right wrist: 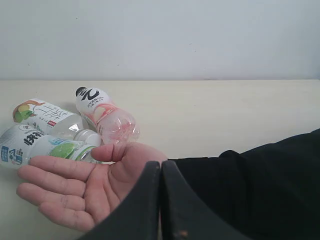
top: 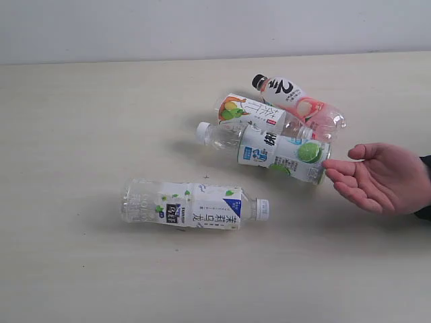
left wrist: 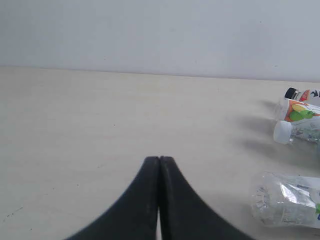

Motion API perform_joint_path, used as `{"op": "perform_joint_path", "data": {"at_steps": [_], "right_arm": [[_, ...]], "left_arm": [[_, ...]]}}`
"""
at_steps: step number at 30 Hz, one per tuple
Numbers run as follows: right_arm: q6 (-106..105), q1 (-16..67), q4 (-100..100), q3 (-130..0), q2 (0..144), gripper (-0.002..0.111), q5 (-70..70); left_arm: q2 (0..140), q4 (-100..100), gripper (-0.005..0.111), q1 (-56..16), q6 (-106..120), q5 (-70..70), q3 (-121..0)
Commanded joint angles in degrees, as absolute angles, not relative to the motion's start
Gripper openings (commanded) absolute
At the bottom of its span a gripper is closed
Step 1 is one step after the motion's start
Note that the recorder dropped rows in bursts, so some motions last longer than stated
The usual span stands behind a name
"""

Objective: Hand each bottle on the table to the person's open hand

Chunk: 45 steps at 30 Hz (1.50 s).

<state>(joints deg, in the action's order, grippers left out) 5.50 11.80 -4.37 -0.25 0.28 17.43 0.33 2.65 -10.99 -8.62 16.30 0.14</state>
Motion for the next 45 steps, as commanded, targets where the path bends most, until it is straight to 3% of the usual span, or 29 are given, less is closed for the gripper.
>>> {"op": "perform_joint_path", "data": {"at_steps": [1, 25, 39, 45], "right_arm": [[5.6, 11.5, -4.4, 0.0, 0.0, 0.000, 16.8], [5.6, 11.5, -4.4, 0.0, 0.0, 0.000, 16.8], [5.7, 11.5, -4.4, 0.0, 0.0, 0.000, 17.3], [5.7, 11.5, -4.4, 0.0, 0.0, 0.000, 17.3]], "left_arm": [[0.0, 2.7, 0.001, -11.3, -8.8, 15.8, 0.0], [0.0, 3.5, 0.001, -11.3, -7.5, 15.4, 0.0], [0.0, -1.3, 0.001, -11.3, -20.9, 1.1, 0.0], [0.0, -1.2, 0.001, -11.3, -28.0, -19.3, 0.0]]}}
